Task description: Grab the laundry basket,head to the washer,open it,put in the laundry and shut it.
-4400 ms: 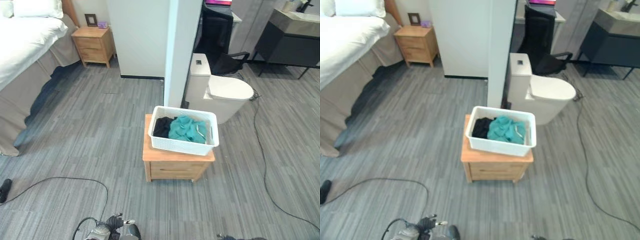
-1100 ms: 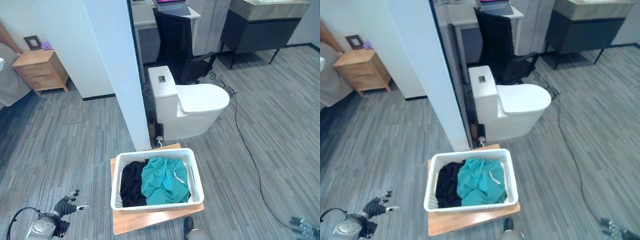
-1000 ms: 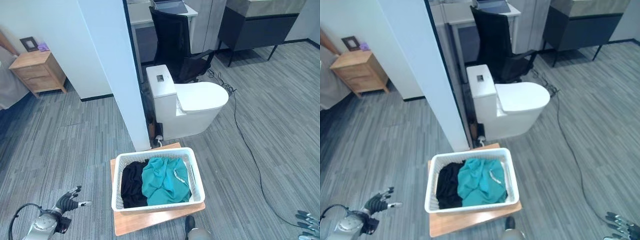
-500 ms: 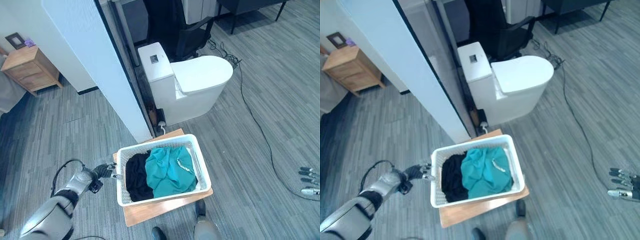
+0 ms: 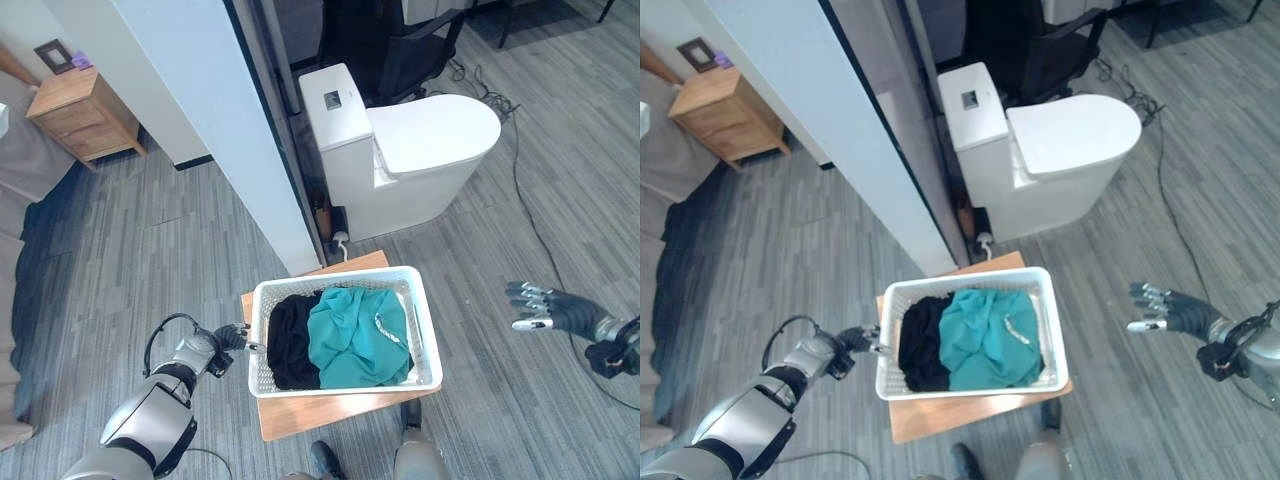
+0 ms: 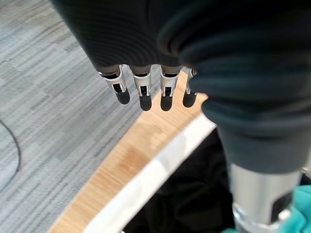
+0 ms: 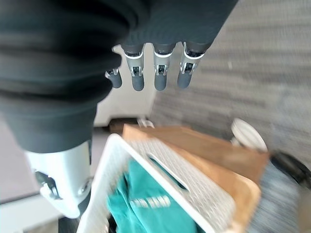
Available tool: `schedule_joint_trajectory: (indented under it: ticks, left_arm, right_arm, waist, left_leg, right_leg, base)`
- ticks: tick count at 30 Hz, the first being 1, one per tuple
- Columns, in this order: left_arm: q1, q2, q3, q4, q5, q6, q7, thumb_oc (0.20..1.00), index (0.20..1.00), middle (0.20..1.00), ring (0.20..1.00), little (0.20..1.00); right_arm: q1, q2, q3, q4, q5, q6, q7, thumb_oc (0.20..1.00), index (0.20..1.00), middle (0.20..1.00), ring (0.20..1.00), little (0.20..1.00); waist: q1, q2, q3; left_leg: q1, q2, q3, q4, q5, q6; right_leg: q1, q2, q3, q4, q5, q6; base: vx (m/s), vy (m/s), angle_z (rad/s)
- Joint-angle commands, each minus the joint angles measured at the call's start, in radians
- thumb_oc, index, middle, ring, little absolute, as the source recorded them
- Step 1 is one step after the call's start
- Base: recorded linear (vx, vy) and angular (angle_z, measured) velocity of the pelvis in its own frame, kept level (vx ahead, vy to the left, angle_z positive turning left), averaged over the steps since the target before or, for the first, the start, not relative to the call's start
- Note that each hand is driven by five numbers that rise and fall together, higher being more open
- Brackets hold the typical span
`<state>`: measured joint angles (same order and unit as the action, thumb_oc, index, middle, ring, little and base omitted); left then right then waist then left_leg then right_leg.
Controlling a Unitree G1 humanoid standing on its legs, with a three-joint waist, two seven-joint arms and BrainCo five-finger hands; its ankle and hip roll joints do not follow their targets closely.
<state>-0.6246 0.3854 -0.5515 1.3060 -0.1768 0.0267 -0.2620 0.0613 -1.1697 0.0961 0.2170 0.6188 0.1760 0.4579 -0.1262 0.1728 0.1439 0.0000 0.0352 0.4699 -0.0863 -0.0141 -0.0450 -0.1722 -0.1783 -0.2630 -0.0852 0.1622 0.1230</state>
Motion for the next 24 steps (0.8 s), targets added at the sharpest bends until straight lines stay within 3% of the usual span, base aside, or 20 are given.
schedule_joint_trajectory:
  ticks: [1, 5, 13, 24]
  left_arm:
    - [-0.051, 0.010, 0.050, 0.078, 0.031, -0.002, 0.029, 1.000, 1.000, 1.000, 1.000, 1.000]
    - [-0.043, -0.005, 0.069, 0.078, 0.034, 0.001, 0.046, 1.000, 1.000, 1.000, 1.000, 1.000]
    - [-0.016, -0.041, 0.106, 0.093, 0.038, 0.003, 0.070, 1.000, 1.000, 1.000, 1.000, 1.000]
    - [-0.047, -0.048, 0.144, 0.085, -0.055, 0.015, 0.087, 1.000, 1.000, 1.000, 1.000, 1.000]
  right_arm:
    - [0.017, -0.014, -0.002, -0.018, 0.007, 0.004, -0.005, 1.000, 1.000, 1.000, 1.000, 1.000]
    - [-0.013, 0.000, 0.055, -0.060, 0.013, 0.028, 0.011, 1.000, 1.000, 1.000, 1.000, 1.000]
    - [0.010, 0.030, 0.051, -0.089, 0.004, 0.030, 0.014, 1.000, 1.000, 1.000, 1.000, 1.000]
    - [-0.117, 0.067, 0.171, -0.048, -0.053, 0.052, -0.005, 1.000, 1.000, 1.000, 1.000, 1.000]
  waist:
    - [-0.023, -0.050, -0.005]
    - [-0.022, -0.050, 0.002]
    - [-0.024, -0.057, 0.001]
    - [-0.017, -0.062, 0.004]
  left_leg:
    - [-0.009, 0.047, 0.004, -0.001, 0.154, -0.080]
    - [-0.030, 0.047, 0.000, -0.001, 0.156, -0.079]
    - [-0.039, 0.049, 0.001, -0.001, 0.153, -0.077]
    - [-0.066, 0.052, 0.003, -0.001, 0.159, -0.078]
  right_leg:
    - [0.087, -0.063, 0.029, -0.002, 0.025, 0.094]
    - [0.065, -0.064, 0.030, -0.002, 0.030, 0.093]
    - [0.051, -0.066, 0.036, -0.002, 0.032, 0.090]
    - [0.018, -0.062, 0.042, -0.002, 0.035, 0.085]
  base:
    - [0.00, 0.000, 0.00]
    - [-0.01, 0.002, 0.00]
    - [0.01, 0.000, 0.05]
    - [0.00, 0.000, 0.00]
